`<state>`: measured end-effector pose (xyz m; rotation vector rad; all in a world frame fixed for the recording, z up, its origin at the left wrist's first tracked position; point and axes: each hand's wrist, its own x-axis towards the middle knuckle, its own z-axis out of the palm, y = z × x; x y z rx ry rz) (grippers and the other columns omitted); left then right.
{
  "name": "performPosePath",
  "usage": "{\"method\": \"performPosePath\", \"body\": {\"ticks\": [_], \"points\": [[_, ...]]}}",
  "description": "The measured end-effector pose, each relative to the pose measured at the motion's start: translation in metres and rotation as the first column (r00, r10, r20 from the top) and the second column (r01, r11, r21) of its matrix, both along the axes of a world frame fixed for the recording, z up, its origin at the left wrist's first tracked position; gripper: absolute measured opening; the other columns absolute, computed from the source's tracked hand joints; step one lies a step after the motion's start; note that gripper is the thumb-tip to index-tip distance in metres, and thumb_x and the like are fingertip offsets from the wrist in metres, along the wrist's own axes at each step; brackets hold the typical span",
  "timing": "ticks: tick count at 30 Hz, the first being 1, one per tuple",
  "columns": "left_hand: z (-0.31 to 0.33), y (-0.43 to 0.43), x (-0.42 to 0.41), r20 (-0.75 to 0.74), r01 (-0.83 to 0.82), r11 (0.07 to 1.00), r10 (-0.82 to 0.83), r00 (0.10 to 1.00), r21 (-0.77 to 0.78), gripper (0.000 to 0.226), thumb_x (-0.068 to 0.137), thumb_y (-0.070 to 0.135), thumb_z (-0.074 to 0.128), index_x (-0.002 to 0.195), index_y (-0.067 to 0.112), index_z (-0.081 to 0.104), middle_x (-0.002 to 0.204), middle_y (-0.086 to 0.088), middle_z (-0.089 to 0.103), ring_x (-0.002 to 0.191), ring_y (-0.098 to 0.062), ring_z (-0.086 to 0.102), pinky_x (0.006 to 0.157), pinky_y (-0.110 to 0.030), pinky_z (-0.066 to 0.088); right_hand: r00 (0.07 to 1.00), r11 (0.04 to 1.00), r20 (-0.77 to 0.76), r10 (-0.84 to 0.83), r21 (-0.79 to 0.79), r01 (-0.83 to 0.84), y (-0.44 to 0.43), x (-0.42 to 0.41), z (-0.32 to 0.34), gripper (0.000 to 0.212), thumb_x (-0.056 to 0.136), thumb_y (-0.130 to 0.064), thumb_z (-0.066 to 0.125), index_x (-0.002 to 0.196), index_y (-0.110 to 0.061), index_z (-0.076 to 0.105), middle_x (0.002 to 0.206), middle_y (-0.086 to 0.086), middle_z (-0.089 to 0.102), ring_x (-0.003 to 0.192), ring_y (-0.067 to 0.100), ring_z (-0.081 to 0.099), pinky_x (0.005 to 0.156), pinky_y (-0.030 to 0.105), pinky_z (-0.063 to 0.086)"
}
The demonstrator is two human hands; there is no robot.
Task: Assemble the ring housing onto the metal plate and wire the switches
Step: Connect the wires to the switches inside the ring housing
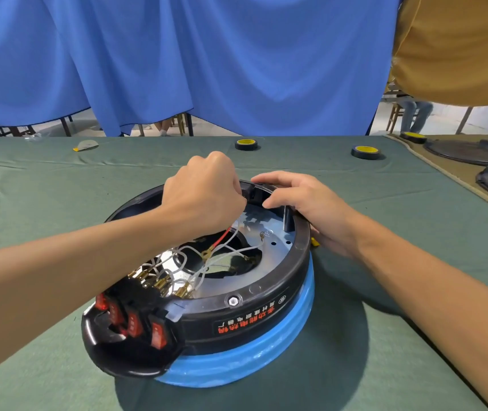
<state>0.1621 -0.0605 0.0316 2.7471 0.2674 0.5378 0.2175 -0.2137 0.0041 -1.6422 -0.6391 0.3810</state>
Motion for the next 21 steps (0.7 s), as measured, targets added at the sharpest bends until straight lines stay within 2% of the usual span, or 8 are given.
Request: {"method": "performPosePath", "body": {"ticks": [3, 6, 8, 11, 14, 17, 19, 21], "points": [[0.0, 0.0, 0.0, 0.014, 0.0, 1.0, 0.0, 1.0, 0.007, 0.006, 0.085, 0.022, 0.07, 0.08, 0.021, 0.073, 0.08, -0.003, 0.068, 0.077, -0.028, 0.062, 0.061, -0.033, 0.045, 0.995, 0.991, 0.091, 0.045, -0.126, -0.034, 0.0, 0.006, 0.005, 0.049, 0.079, 0.005, 0.054, 0.118, -0.022, 0.065, 0.108, 0.007, 0.07, 0.098, 0.034, 0.065, 0.084, 0.041, 0.055], [-0.002, -0.001, 0.001, 0.025, -0.009, 1.0, 0.008, 1.0, 0.023, 0.004, 0.084, 0.021, 0.07, 0.082, 0.02, 0.074, 0.082, -0.003, 0.069, 0.076, -0.028, 0.062, 0.06, -0.033, 0.043, 0.989, 0.982, 0.133, 0.067, -0.184, -0.042, 0.002, 0.008, 0.009, 0.058, 0.068, -0.004, 0.054, 0.12, -0.027, 0.065, 0.111, 0.012, 0.069, 0.103, 0.044, 0.061, 0.081, 0.05, 0.053], [-0.002, -0.001, 0.002, 0.033, -0.016, 0.999, 0.015, 0.999, 0.03, 0.004, 0.084, 0.022, 0.071, 0.083, 0.02, 0.074, 0.085, -0.004, 0.069, 0.077, -0.029, 0.062, 0.061, -0.033, 0.043, 0.984, 0.976, 0.163, 0.071, -0.215, -0.035, 0.001, 0.008, 0.009, 0.063, 0.062, -0.01, 0.053, 0.12, -0.03, 0.065, 0.109, 0.009, 0.07, 0.102, 0.043, 0.062, 0.079, 0.05, 0.055], [-0.002, -0.004, 0.003, 0.038, -0.021, 0.999, 0.02, 0.999, 0.037, 0.004, 0.082, 0.02, 0.07, 0.082, 0.018, 0.074, 0.086, -0.005, 0.069, 0.078, -0.031, 0.061, 0.061, -0.033, 0.043, 0.979, 0.971, 0.19, 0.073, -0.239, -0.026, 0.0, 0.01, 0.008, 0.065, 0.061, -0.012, 0.051, 0.122, -0.03, 0.063, 0.108, 0.005, 0.07, 0.094, 0.038, 0.065, 0.067, 0.037, 0.054], [-0.002, -0.003, 0.002, 0.015, -0.018, 0.998, 0.017, 1.0, 0.065, 0.005, 0.084, 0.025, 0.07, 0.082, 0.021, 0.073, 0.086, -0.005, 0.069, 0.08, -0.031, 0.061, 0.059, -0.031, 0.039, 0.977, 0.973, 0.197, 0.08, -0.23, -0.033, 0.0, 0.011, 0.006, 0.058, 0.067, -0.008, 0.052, 0.12, -0.029, 0.064, 0.106, 0.001, 0.07, 0.077, 0.018, 0.064, 0.054, 0.018, 0.048], [0.003, 0.003, -0.001, -0.01, -0.016, 0.996, 0.017, 1.0, 0.084, 0.023, 0.087, 0.038, 0.068, 0.069, 0.024, 0.07, 0.076, -0.004, 0.067, 0.075, -0.03, 0.061, 0.055, -0.029, 0.036, 0.982, 0.978, 0.177, 0.071, -0.208, -0.033, -0.001, 0.011, 0.003, 0.048, 0.076, -0.005, 0.055, 0.115, -0.03, 0.066, 0.105, 0.003, 0.071, 0.08, 0.014, 0.064, 0.065, 0.024, 0.053], [0.009, 0.008, -0.003, 0.055, -0.044, 0.991, 0.038, 0.998, 0.126, 0.029, 0.088, 0.041, 0.064, 0.066, 0.023, 0.07, 0.073, -0.004, 0.067, 0.073, -0.032, 0.06, 0.055, -0.029, 0.035, 0.983, 0.988, 0.184, 0.002, -0.151, 0.026, -0.002, 0.013, 0.003, 0.032, 0.087, -0.01, 0.057, 0.111, -0.028, 0.07, 0.103, -0.002, 0.073, 0.09, 0.013, 0.068, 0.078, 0.025, 0.054], [0.013, 0.012, -0.004, 0.125, -0.017, 0.986, -0.004, 0.992, 0.167, 0.025, 0.089, 0.037, 0.062, 0.071, 0.023, 0.072, 0.073, -0.001, 0.068, 0.076, -0.03, 0.061, 0.056, -0.029, 0.038, 0.97, 0.986, 0.203, -0.136, -0.065, 0.152, -0.006, 0.017, 0.007, 0.017, 0.093, -0.021, 0.057, 0.101, -0.024, 0.072, 0.098, -0.005, 0.074, 0.093, 0.008, 0.068, 0.075, 0.021, 0.053]]}}
